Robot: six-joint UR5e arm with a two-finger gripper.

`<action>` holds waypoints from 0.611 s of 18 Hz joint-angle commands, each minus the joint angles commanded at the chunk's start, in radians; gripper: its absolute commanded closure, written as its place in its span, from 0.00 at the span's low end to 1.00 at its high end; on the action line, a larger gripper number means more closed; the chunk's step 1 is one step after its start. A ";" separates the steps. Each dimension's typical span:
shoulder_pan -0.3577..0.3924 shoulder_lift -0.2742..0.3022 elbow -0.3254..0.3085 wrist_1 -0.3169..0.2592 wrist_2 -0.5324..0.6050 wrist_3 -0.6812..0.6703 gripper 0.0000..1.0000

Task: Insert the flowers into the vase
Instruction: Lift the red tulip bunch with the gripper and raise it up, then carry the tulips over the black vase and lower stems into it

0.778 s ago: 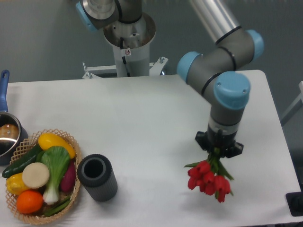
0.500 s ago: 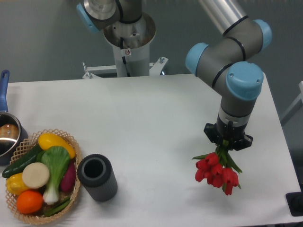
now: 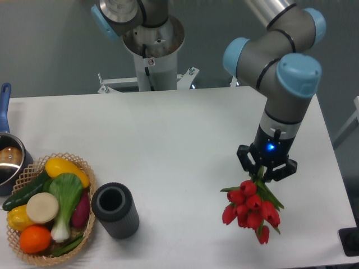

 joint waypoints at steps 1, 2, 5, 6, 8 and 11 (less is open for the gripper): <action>0.002 0.002 -0.005 0.023 -0.060 -0.006 1.00; 0.008 0.002 -0.006 0.043 -0.108 -0.008 1.00; 0.006 0.008 -0.005 0.082 -0.246 -0.008 1.00; 0.000 0.008 -0.005 0.085 -0.316 -0.008 1.00; 0.003 0.008 -0.003 0.088 -0.469 -0.011 1.00; 0.002 0.026 -0.015 0.088 -0.576 -0.016 1.00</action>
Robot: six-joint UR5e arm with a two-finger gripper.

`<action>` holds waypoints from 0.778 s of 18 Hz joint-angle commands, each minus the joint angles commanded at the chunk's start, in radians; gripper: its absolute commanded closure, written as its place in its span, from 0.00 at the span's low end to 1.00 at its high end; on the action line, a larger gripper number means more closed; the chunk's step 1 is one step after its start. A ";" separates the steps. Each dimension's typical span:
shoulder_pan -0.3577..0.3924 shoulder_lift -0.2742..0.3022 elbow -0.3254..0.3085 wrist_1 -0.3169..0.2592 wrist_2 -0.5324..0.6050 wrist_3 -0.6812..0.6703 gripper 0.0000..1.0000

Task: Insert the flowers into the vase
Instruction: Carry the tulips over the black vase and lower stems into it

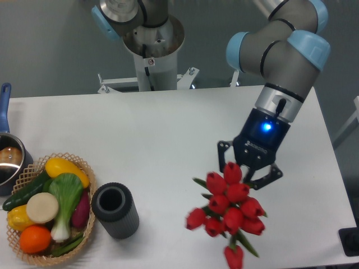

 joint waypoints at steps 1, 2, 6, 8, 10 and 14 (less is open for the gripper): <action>-0.005 0.003 0.000 0.002 -0.024 0.005 1.00; -0.014 0.003 0.001 0.003 -0.067 0.008 1.00; -0.055 -0.015 0.000 0.048 -0.242 0.064 1.00; -0.095 -0.029 -0.002 0.048 -0.281 0.106 0.97; -0.123 -0.040 -0.018 0.049 -0.351 0.117 0.96; -0.155 -0.046 -0.048 0.048 -0.394 0.181 0.95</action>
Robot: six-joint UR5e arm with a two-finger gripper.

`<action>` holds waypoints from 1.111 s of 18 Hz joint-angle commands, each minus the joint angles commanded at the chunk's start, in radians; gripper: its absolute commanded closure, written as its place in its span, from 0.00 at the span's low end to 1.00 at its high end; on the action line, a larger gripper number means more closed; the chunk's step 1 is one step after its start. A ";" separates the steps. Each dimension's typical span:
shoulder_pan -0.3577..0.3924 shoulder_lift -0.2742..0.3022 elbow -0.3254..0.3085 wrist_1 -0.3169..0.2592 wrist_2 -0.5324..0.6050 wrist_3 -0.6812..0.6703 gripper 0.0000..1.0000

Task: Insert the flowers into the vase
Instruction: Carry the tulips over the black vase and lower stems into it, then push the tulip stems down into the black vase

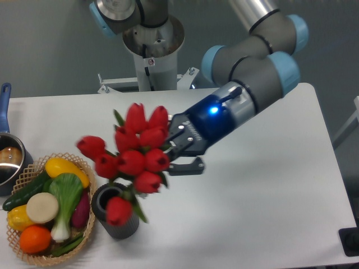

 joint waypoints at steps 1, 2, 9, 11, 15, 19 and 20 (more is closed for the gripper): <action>-0.003 -0.002 -0.008 0.000 0.000 0.006 0.95; -0.009 -0.002 -0.009 0.000 0.000 0.011 0.95; -0.034 -0.021 -0.041 0.002 -0.008 0.040 0.92; -0.035 -0.021 -0.066 0.002 -0.008 0.066 0.92; -0.035 -0.025 -0.136 0.002 -0.008 0.147 0.90; -0.034 -0.057 -0.183 0.002 -0.008 0.222 0.72; -0.034 -0.066 -0.187 0.002 -0.008 0.242 0.63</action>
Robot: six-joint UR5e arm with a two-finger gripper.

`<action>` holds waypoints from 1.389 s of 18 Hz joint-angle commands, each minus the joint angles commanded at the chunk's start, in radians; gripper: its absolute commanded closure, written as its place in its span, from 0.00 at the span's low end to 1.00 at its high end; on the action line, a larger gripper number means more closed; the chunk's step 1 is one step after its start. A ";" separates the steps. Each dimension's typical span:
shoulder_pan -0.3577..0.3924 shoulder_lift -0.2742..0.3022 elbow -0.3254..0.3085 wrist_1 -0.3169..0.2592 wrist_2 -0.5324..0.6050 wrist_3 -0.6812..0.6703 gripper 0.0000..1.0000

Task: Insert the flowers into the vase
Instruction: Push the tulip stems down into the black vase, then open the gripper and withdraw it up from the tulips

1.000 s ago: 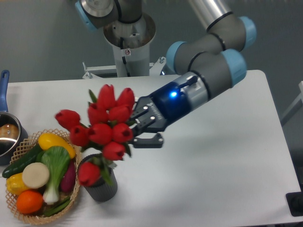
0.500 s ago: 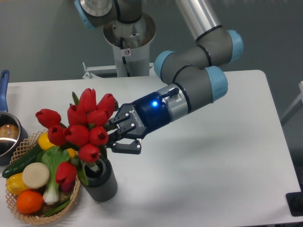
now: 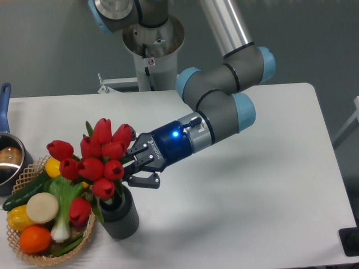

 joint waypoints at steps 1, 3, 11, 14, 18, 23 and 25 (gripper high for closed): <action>0.000 -0.009 -0.008 0.000 0.000 0.015 0.53; -0.005 -0.015 -0.028 0.000 0.002 0.020 0.47; 0.015 -0.023 -0.081 0.000 0.055 0.058 0.00; 0.040 -0.017 -0.092 0.000 0.071 0.057 0.00; 0.066 0.026 -0.107 -0.005 0.159 0.033 0.00; 0.150 0.055 -0.106 -0.003 0.342 -0.006 0.00; 0.189 0.061 -0.092 -0.003 0.359 -0.003 0.00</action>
